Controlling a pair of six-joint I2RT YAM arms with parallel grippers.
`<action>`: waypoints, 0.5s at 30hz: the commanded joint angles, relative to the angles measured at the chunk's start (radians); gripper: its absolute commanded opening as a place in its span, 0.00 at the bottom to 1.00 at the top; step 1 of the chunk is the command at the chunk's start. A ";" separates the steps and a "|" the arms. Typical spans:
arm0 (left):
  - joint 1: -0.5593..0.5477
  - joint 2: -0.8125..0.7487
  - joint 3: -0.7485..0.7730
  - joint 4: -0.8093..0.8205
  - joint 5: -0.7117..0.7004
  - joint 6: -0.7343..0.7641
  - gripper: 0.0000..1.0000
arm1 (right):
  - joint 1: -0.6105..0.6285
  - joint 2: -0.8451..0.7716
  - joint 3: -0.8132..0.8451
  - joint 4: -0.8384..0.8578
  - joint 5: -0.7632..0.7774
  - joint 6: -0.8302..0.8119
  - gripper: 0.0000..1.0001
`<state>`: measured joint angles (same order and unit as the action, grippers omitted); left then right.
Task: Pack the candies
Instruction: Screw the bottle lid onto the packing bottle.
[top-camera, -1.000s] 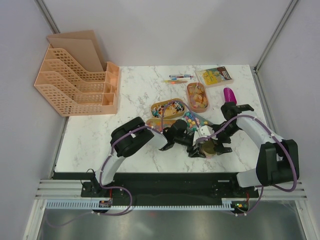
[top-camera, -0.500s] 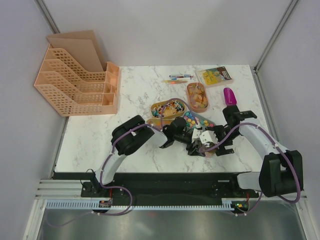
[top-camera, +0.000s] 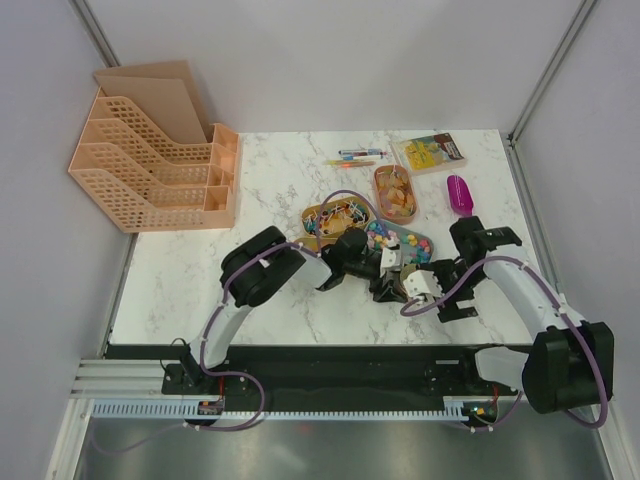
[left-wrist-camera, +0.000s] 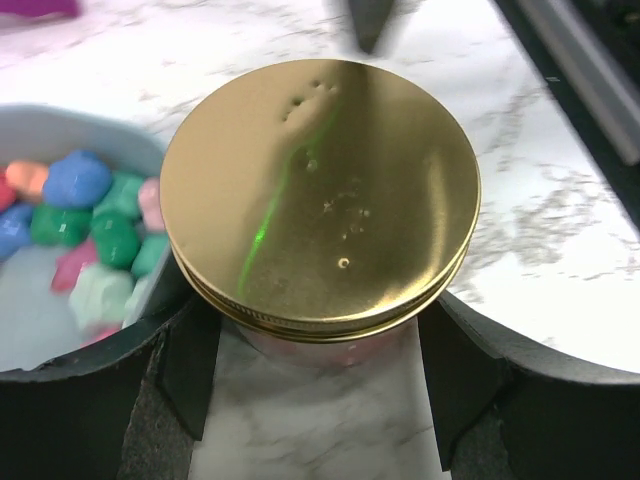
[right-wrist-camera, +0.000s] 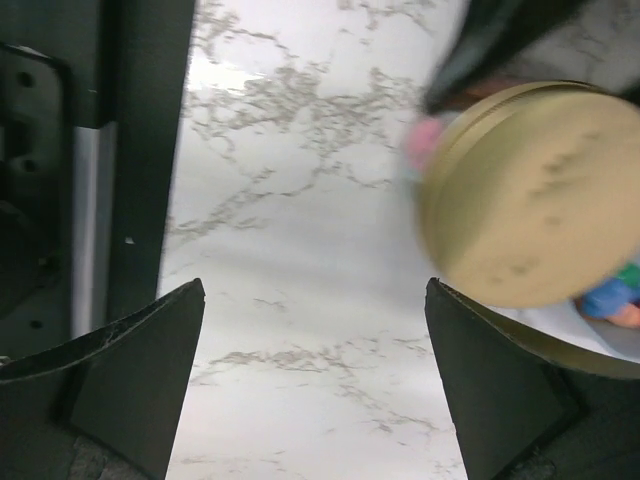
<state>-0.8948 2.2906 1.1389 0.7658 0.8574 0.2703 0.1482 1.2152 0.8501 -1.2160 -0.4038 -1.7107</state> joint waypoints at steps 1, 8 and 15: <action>0.066 0.193 -0.099 -0.600 -0.296 -0.149 0.02 | 0.007 -0.005 0.012 -0.237 -0.043 0.029 0.98; 0.063 0.204 -0.087 -0.619 -0.294 -0.144 0.02 | -0.079 0.039 0.150 -0.029 -0.157 0.169 0.98; 0.063 0.196 -0.088 -0.631 -0.307 -0.131 0.02 | -0.091 0.207 0.220 0.067 -0.245 0.042 0.98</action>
<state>-0.8562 2.2940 1.1542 0.7620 0.7864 0.2581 0.0605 1.3586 1.0214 -1.1831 -0.5507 -1.6028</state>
